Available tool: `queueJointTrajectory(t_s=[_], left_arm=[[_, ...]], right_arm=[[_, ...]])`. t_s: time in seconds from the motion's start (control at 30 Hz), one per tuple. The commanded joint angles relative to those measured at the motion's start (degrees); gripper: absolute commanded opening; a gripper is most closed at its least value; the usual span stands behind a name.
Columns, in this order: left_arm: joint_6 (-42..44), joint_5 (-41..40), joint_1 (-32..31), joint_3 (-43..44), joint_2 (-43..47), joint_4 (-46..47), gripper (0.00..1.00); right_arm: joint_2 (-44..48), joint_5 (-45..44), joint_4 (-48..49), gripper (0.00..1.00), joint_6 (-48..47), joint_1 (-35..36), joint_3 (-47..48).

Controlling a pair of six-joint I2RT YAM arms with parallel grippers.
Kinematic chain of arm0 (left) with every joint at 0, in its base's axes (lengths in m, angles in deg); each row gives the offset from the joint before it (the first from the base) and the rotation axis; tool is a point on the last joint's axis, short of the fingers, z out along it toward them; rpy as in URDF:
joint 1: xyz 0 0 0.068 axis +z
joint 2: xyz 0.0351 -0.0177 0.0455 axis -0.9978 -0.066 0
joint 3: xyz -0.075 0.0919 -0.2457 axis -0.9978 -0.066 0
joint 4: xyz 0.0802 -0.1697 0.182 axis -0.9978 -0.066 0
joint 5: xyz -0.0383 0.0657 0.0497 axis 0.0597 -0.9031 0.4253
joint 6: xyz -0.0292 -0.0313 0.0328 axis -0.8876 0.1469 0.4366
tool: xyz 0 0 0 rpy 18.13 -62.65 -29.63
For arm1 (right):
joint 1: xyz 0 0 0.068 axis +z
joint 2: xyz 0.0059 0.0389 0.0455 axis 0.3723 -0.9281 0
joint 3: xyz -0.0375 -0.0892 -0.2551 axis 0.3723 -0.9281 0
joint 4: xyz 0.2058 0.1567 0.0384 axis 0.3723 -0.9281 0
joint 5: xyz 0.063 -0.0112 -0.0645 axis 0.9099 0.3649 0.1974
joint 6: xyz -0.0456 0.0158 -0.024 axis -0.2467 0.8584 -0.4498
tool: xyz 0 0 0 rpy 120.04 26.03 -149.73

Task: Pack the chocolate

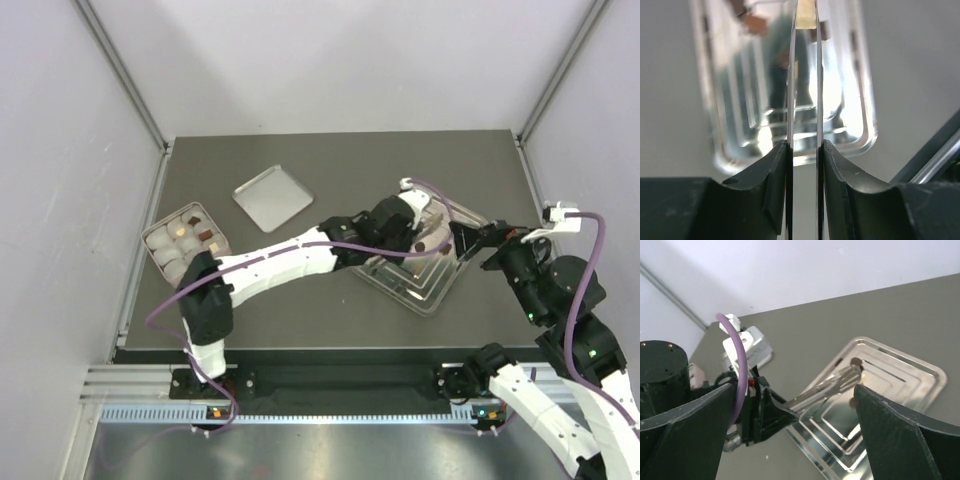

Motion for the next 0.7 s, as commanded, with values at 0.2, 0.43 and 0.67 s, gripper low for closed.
queueJointTrajectory(t_s=[0.2, 0.43, 0.67], left_arm=[[-11.7, -6.3, 26.1, -13.9, 28.3, -8.5, 0.37], [-10.7, -9.0, 42.9, -18.2, 39.8, -20.0, 0.37], [-9.8, -7.7, 57.4, -22.5, 41.4, -26.3, 0.36]], right_arm=[[-0.4, -0.9, 0.2, 1.0, -0.6, -0.2, -2.7], [-0.7, 1.3, 1.8, 1.0, -0.6, -0.2, -4.3], [-0.9, 1.7, 2.9, 1.0, -0.8, -0.2, -5.2]])
